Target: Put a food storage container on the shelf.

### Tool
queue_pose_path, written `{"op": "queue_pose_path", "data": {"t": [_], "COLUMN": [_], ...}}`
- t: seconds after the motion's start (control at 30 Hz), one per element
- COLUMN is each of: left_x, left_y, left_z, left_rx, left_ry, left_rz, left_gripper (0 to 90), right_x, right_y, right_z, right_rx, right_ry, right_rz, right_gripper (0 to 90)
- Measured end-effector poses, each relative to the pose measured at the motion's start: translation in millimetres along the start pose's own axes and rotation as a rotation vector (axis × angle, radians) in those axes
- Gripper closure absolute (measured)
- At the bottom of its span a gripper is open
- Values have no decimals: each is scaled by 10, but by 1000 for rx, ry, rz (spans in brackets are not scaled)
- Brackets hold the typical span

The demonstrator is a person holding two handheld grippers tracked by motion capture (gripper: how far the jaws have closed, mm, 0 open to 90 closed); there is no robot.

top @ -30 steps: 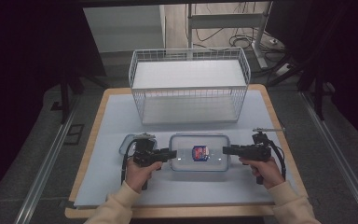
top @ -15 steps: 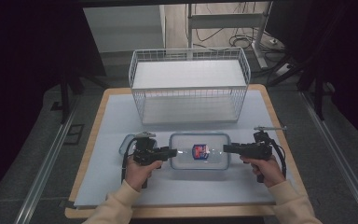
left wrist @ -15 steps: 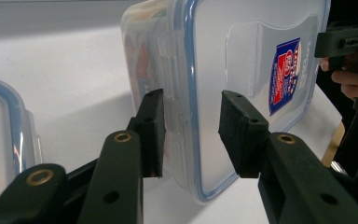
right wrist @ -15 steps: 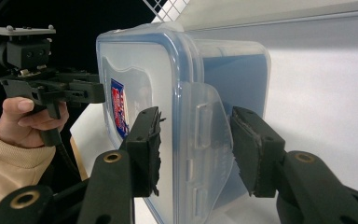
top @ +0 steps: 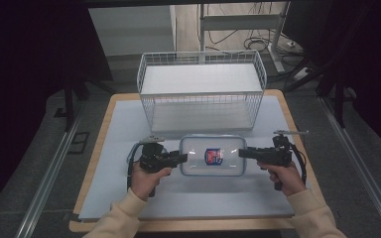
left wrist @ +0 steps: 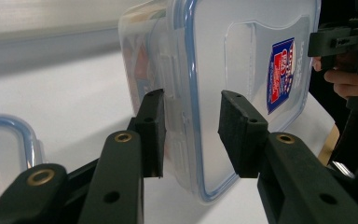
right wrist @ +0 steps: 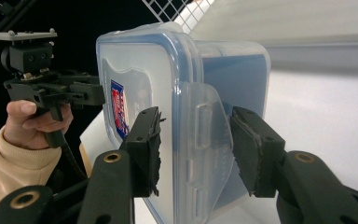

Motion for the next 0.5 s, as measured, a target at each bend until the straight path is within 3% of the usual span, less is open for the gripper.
{"op": "queue_pose_path", "data": {"t": [0.5], "left_x": [-127], "left_y": [296], "left_z": [55], "left_rx": [31], "left_ry": [25], "left_rz": [11], "left_gripper": [633], "right_x": [-58], "right_y": [259], "right_z": [-112], "right_rx": [-24], "right_ry": [8], "right_rz": [37], "right_gripper": [539]}}
Point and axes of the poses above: each handheld gripper's, and its own axes: x roughly forward along the jaws, y roughly out of its top, z roughly to its right, the point moved 2 cm from there along x, roughly forward along the jaws, and after that the axes turned 3 degrees about y, right-handed, at the moved point
